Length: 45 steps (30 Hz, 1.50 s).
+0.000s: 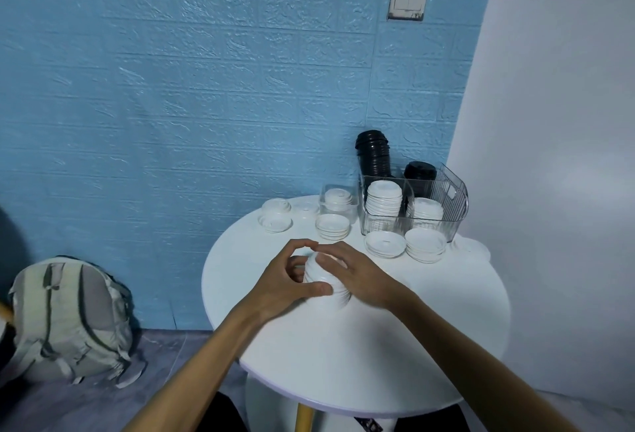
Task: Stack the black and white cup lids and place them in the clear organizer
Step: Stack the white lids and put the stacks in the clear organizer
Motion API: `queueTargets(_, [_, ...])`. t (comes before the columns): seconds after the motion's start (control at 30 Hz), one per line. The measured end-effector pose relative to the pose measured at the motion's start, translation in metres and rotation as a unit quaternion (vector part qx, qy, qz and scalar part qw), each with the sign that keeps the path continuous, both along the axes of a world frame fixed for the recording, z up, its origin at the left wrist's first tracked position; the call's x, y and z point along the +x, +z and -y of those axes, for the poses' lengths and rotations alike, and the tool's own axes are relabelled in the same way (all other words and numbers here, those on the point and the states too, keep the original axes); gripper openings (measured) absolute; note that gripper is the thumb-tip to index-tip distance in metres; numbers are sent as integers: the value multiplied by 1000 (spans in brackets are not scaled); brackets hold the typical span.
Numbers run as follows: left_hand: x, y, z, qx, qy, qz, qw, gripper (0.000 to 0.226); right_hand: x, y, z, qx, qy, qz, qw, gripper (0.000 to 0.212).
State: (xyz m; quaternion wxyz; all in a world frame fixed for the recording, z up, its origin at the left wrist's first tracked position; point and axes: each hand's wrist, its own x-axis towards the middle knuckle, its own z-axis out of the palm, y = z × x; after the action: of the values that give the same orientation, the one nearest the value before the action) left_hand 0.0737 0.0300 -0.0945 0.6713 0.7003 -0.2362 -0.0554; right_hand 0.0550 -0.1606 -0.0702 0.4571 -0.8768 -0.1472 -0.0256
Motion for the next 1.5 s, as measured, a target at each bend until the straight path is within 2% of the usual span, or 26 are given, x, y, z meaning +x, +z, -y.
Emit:
queueTargets(0.1, [0, 1, 0, 3, -5, 9, 1000, 65, 2, 0, 1, 21, -6, -11, 1000, 37])
queueTargets(0.23, [-1, 0, -1, 23, 10, 13, 1000, 57, 4, 0, 1, 49, -17, -25, 998, 28])
queueTargets(0.4, [1, -2, -3, 36, 6, 16, 999, 56, 4, -1, 1, 62, -14, -34, 997, 30])
queueTargets(0.57, [0, -2, -1, 37, 18, 22, 999, 42, 1, -1, 1, 48, -13, -21, 999, 35])
queueTargets(0.87, [2, -4, -2, 55, 12, 30, 998, 51, -1, -9, -2, -25, -54, -1, 998, 54])
queueTargets(0.97, [3, -4, -3, 56, 10, 25, 998, 44, -1, -8, -2, -28, -57, -6, 998, 53])
queueTargets(1.07, [2, -3, -2, 57, 17, 32, 998, 47, 0, -5, -1, -34, -47, -18, 998, 54])
queueTargets(1.2, [3, -3, -2, 56, 23, 32, 998, 48, -4, 12, 5, -12, -32, -37, 999, 41])
queueTargets(1.3, [2, -2, -2, 57, 24, 25, 998, 49, -8, 18, 23, 2, -47, -22, 999, 52])
queueTargets(1.37, [1, -1, -2, 61, 24, 22, 998, 51, -12, 19, 39, -26, -88, 12, 996, 54])
queueTargets(1.43, [1, -1, -1, 63, 27, 24, 997, 53, -19, 25, 55, -104, -145, 48, 983, 59])
queueTargets(1.5, [1, 0, -1, 63, 29, 21, 997, 56, -27, 34, 67, -193, -162, 39, 967, 73])
